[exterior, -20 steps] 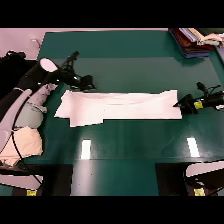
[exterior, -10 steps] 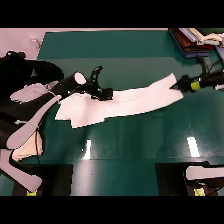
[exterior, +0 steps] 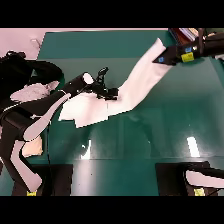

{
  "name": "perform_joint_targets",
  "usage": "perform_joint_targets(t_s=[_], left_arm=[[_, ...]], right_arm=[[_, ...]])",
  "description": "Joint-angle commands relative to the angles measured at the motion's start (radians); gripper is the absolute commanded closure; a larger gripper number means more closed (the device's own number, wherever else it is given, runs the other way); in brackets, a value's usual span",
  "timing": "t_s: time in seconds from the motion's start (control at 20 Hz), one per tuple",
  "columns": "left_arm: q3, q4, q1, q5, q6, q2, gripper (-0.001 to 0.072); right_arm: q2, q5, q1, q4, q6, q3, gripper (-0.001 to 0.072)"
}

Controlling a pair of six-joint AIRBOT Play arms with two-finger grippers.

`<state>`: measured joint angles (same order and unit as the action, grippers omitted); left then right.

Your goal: Fold the shirts.

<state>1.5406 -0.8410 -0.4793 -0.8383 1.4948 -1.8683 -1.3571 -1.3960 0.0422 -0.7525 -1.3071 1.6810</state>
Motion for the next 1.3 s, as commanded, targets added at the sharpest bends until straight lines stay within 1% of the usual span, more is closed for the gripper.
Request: perform_joint_targets(t_s=[0.0, 0.15, 0.3, 0.5, 0.6, 0.65, 0.7, 0.75, 0.85, 0.9, 1.1, 1.2, 1.25], left_arm=[[0.026, -0.016, 0.002, -0.026, -0.003, -0.009, 0.0680], [0.109, -0.036, 0.036, -0.098, -0.003, 0.005, 0.0680], [0.236, -0.141, 0.127, -0.212, -0.003, 0.065, 0.0680], [0.396, -0.258, 0.308, -0.377, -0.003, 0.180, 0.0680], [0.456, -0.281, 0.397, -0.415, -0.003, 0.242, 0.0680], [0.472, -0.281, 0.435, -0.418, -0.003, 0.272, 0.0680], [0.475, -0.282, 0.472, -0.415, -0.003, 0.306, 0.0680], [0.475, -0.281, 0.500, -0.416, -0.003, 0.329, 0.0679], [0.475, -0.281, 0.542, -0.438, -0.003, 0.360, 0.0679], [0.475, -0.282, 0.553, -0.456, -0.004, 0.368, 0.0679], [0.473, -0.281, 0.527, -0.463, -0.011, 0.366, 0.0679], [0.473, -0.281, 0.492, -0.443, -0.017, 0.364, 0.0679], [0.473, -0.281, 0.472, -0.428, -0.032, 0.364, 0.0680]], right_arm=[[0.006, 0.071, 0.114, 0.001, -0.039, 0.072, 0.0700], [0.003, 0.140, 0.193, 0.000, -0.040, 0.068, 0.0700], [-0.039, 0.200, 0.288, 0.002, -0.050, 0.090, 0.0700], [-0.187, 0.328, 0.489, 0.003, -0.056, 0.156, 0.0699], [-0.304, 0.420, 0.606, 0.068, -0.053, 0.217, 0.0697], [-0.373, 0.465, 0.660, 0.114, -0.028, 0.261, 0.0615], [-0.437, 0.497, 0.700, 0.145, -0.012, 0.307, 0.0403], [-0.497, 0.499, 0.729, 0.159, -0.012, 0.362, 0.0318], [-0.536, 0.481, 0.731, 0.149, -0.012, 0.386, 0.0322], [-0.515, 0.457, 0.708, 0.135, -0.012, 0.338, 0.0323], [-0.362, 0.369, 0.533, -0.061, -0.048, 0.037, 0.0323], [-0.277, 0.365, 0.407, -0.124, -0.087, -0.141, 0.0323], [-0.243, 0.364, 0.344, -0.132, -0.092, -0.223, 0.0318]])
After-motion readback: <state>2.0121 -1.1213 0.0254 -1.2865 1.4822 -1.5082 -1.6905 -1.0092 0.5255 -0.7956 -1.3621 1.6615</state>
